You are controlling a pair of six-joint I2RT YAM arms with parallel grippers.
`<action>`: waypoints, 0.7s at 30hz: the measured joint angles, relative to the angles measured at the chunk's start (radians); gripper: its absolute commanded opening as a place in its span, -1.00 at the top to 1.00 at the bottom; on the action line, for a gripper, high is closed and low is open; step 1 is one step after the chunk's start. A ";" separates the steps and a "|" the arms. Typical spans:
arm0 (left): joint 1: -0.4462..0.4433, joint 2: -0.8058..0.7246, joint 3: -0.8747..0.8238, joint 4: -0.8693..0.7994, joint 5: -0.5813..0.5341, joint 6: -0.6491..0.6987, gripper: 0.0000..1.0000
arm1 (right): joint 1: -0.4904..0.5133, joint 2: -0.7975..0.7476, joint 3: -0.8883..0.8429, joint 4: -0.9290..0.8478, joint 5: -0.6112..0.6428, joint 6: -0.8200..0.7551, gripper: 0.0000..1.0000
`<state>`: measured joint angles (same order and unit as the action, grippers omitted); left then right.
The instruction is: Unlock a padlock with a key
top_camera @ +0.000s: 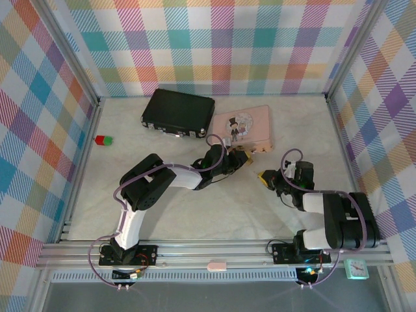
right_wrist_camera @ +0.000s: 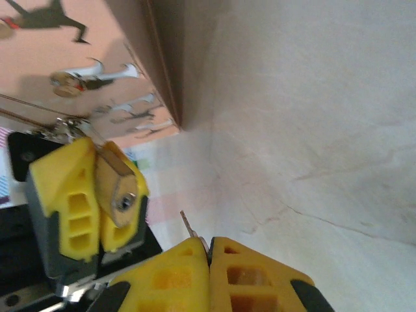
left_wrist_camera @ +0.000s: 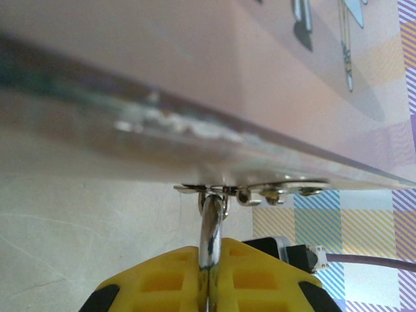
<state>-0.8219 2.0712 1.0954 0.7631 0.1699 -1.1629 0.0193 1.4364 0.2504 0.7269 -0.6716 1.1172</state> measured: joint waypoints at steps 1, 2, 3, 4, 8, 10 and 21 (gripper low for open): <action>0.000 0.000 0.000 0.000 0.000 0.000 1.00 | 0.000 0.012 0.000 0.037 -0.006 0.017 1.00; 0.000 0.000 0.000 0.000 -0.001 0.000 1.00 | 0.000 0.021 0.000 0.069 -0.011 0.032 1.00; 0.000 0.000 0.000 0.000 -0.001 0.000 1.00 | 0.000 0.025 0.000 0.094 -0.016 0.044 1.00; 0.001 0.000 0.000 0.000 -0.003 0.000 1.00 | -0.001 0.027 0.000 0.119 -0.020 0.054 1.00; 0.001 0.000 0.000 0.000 -0.004 0.000 1.00 | -0.001 0.027 -0.001 0.177 -0.029 0.078 1.00; 0.001 0.000 0.000 0.000 -0.004 0.000 1.00 | -0.001 0.027 -0.002 0.192 -0.034 0.084 1.00; 0.002 0.000 0.000 0.011 -0.008 -0.020 1.00 | 0.000 0.050 -0.002 0.192 -0.045 0.084 1.00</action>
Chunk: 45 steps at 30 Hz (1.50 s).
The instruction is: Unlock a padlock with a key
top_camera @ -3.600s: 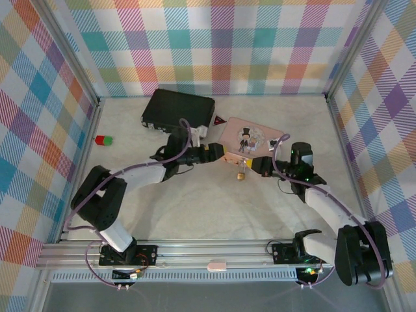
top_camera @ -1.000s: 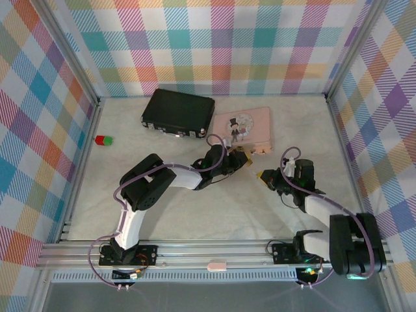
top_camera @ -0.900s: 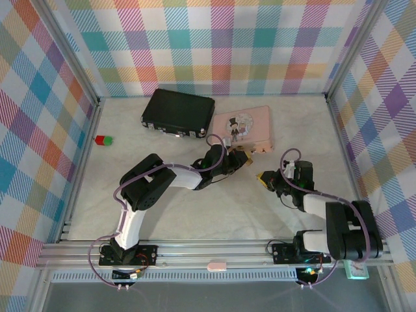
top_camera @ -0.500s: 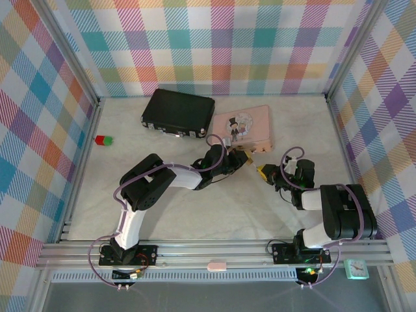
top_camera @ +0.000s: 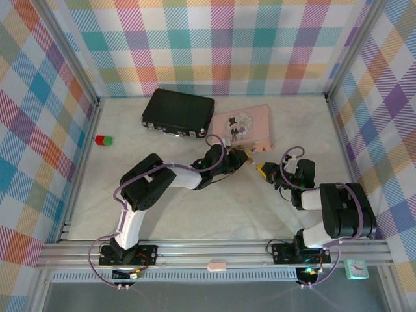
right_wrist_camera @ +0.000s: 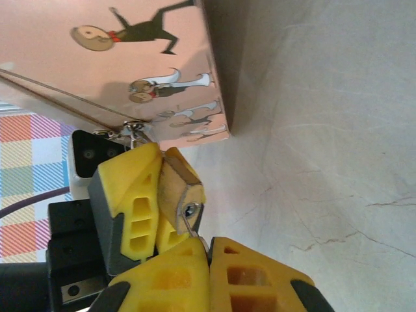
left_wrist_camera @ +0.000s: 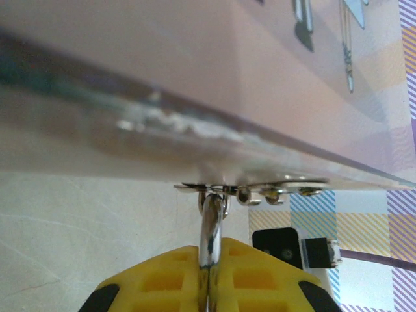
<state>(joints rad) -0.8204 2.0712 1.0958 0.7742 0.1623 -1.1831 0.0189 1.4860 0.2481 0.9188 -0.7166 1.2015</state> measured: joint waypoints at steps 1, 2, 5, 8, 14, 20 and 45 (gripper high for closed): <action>0.000 0.000 0.000 0.003 0.000 -0.003 1.00 | 0.000 0.003 0.000 0.000 -0.001 0.000 1.00; 0.000 0.000 0.000 0.004 0.000 -0.006 1.00 | 0.000 0.004 0.000 -0.002 -0.003 0.000 1.00; 0.001 0.000 0.000 0.006 0.000 -0.009 1.00 | 0.000 0.004 0.000 -0.003 -0.007 -0.001 1.00; 0.001 0.000 0.000 0.007 0.000 -0.011 1.00 | 0.000 0.004 0.001 0.001 -0.011 0.000 1.00; 0.001 0.000 0.000 0.008 0.000 -0.014 1.00 | 0.001 0.004 0.003 0.002 -0.011 0.000 1.00; 0.001 0.000 0.000 0.011 0.000 -0.019 1.00 | 0.010 0.022 0.005 0.028 -0.010 0.013 1.00; -0.001 0.000 0.008 0.026 -0.023 -0.088 1.00 | 0.028 0.221 0.033 0.331 -0.045 0.068 1.00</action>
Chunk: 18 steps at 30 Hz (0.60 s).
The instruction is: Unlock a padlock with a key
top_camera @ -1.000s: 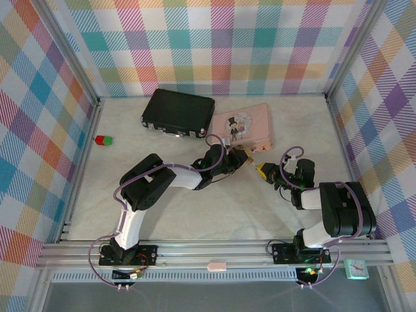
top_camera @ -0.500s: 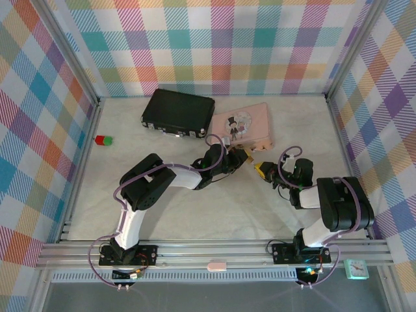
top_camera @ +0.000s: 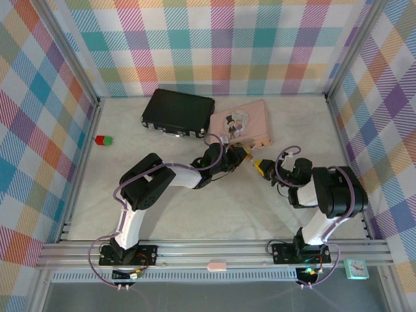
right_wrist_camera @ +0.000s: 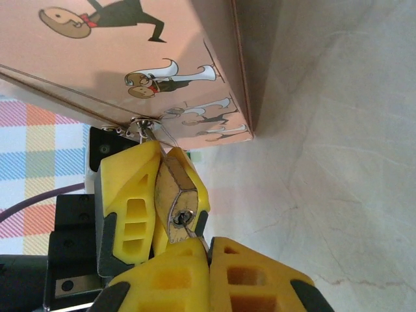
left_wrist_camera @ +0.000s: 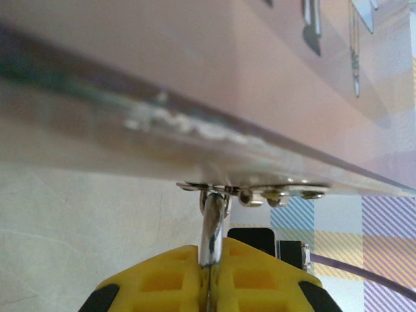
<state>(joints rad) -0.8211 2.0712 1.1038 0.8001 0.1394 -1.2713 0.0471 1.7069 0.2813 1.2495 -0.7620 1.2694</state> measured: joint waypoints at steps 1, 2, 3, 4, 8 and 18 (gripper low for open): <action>0.000 0.000 0.000 0.001 -0.008 -0.005 1.00 | 0.000 0.021 0.005 0.027 -0.006 0.003 1.00; 0.000 0.000 0.000 0.003 -0.014 -0.011 1.00 | 0.000 0.041 0.010 0.055 -0.010 0.005 1.00; 0.000 0.000 0.000 0.005 -0.020 -0.015 1.00 | 0.001 0.052 0.014 0.069 -0.014 0.006 1.00; 0.000 0.000 0.000 0.007 -0.026 -0.021 1.00 | 0.002 0.061 0.019 0.083 -0.017 0.006 1.00; 0.000 0.000 0.000 0.012 -0.037 -0.042 1.00 | 0.008 0.071 0.035 0.087 -0.019 0.002 1.00; 0.013 0.000 -0.006 0.017 -0.033 -0.040 1.00 | 0.006 0.122 0.100 0.059 -0.079 0.058 1.00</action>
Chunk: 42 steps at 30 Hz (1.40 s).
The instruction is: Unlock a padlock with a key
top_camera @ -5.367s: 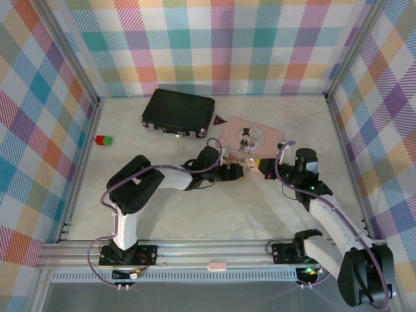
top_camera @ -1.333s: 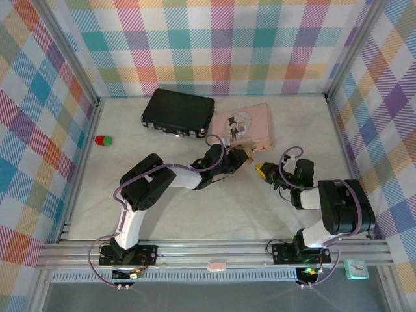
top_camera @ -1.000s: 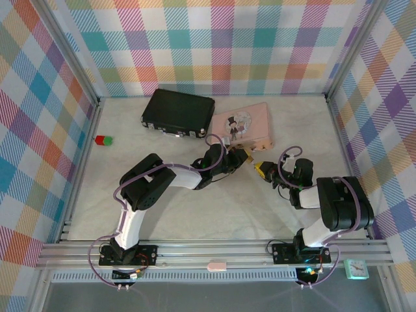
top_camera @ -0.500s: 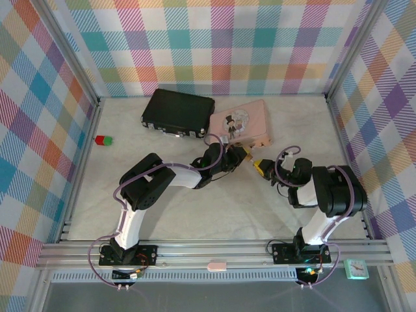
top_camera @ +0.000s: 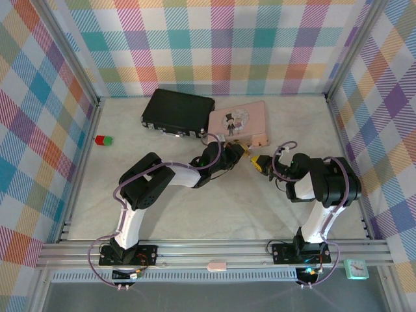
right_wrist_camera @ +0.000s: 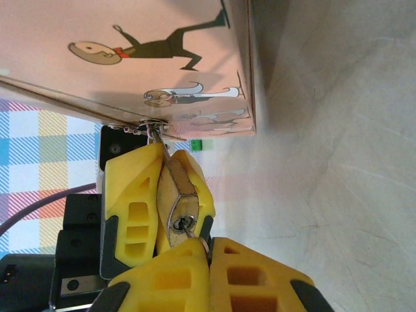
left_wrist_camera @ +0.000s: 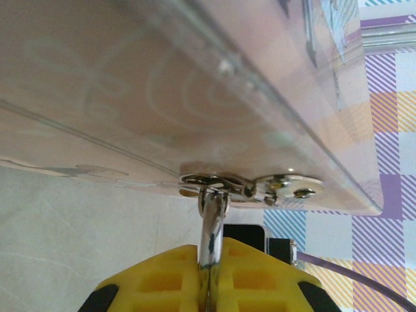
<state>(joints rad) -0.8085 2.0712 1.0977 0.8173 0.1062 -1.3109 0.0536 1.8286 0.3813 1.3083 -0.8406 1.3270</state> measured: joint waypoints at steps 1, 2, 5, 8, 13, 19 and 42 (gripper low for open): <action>0.000 0.000 -0.003 0.003 0.000 0.000 1.00 | 0.000 0.005 0.003 0.003 -0.006 0.013 1.00; 0.000 0.000 -0.003 0.004 0.001 0.001 1.00 | 0.000 0.010 0.005 0.009 -0.009 0.028 1.00; 0.000 0.000 -0.003 0.005 0.007 0.014 1.00 | 0.000 0.013 0.006 0.023 -0.013 0.072 1.00; -0.001 0.000 -0.004 0.004 0.015 0.025 1.00 | 0.006 0.006 0.006 0.013 -0.013 0.090 1.00; -0.003 0.000 -0.007 0.021 0.031 0.028 1.00 | 0.013 -0.046 0.006 -0.062 0.003 0.075 1.00; -0.003 0.000 -0.022 0.047 0.042 0.052 1.00 | 0.013 -0.050 0.008 -0.071 0.001 0.087 1.00; 0.003 0.104 -0.029 0.547 0.111 0.243 1.00 | 0.035 -0.301 -0.056 -0.074 0.156 0.735 1.00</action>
<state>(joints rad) -0.8051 2.1750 1.0683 1.3640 0.2169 -1.0683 0.0887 1.5280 0.3248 1.2339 -0.6842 2.0624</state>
